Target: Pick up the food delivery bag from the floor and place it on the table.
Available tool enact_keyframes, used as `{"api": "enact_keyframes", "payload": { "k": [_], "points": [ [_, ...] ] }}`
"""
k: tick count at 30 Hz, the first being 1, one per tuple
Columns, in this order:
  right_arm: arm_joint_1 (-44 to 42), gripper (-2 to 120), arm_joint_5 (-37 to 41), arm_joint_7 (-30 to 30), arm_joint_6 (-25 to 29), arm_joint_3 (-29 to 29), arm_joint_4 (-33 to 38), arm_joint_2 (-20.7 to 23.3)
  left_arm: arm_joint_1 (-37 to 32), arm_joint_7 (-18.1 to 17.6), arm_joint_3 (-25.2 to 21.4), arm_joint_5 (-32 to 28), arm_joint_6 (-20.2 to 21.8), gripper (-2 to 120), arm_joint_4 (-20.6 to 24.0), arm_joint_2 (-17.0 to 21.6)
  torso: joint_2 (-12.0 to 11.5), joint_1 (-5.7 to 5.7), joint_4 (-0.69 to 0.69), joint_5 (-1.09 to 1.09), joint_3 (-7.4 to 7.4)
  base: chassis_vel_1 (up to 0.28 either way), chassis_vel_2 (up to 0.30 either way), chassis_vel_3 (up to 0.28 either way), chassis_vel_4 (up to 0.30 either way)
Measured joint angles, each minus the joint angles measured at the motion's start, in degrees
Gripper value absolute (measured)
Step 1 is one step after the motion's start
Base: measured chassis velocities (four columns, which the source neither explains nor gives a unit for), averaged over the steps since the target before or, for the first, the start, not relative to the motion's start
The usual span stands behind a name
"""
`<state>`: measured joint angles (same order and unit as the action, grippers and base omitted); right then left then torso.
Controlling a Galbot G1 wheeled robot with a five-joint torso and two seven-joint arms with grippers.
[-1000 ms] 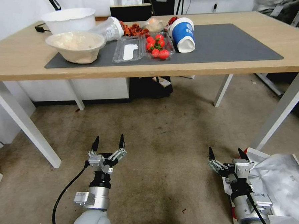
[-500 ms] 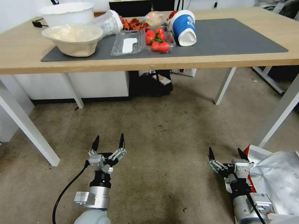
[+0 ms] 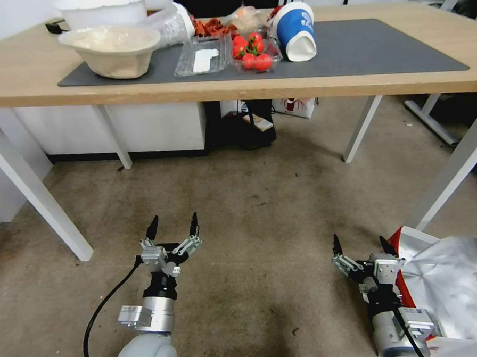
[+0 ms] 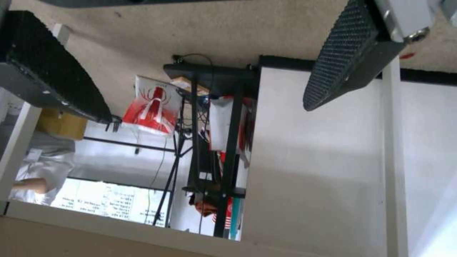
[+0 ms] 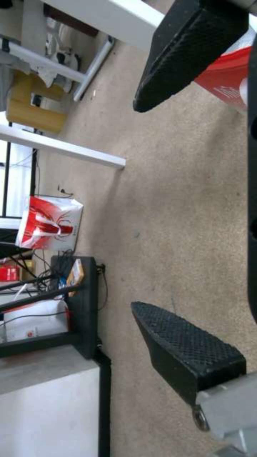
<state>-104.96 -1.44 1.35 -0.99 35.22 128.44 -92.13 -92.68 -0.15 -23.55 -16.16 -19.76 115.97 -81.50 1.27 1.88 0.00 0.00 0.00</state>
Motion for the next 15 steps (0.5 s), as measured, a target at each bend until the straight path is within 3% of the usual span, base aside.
{"api": "enact_keyframes", "payload": {
  "k": [15],
  "points": [
    [0.2,100,0.0,0.9,0.4,0.2,0.1,0.4,0.5,0.2,0.0,-0.9,1.1,100,0.2,0.0,0.3,0.03,0.0,0.01,0.0,0.0,0.0,0.0,0.0]
  ]
}}
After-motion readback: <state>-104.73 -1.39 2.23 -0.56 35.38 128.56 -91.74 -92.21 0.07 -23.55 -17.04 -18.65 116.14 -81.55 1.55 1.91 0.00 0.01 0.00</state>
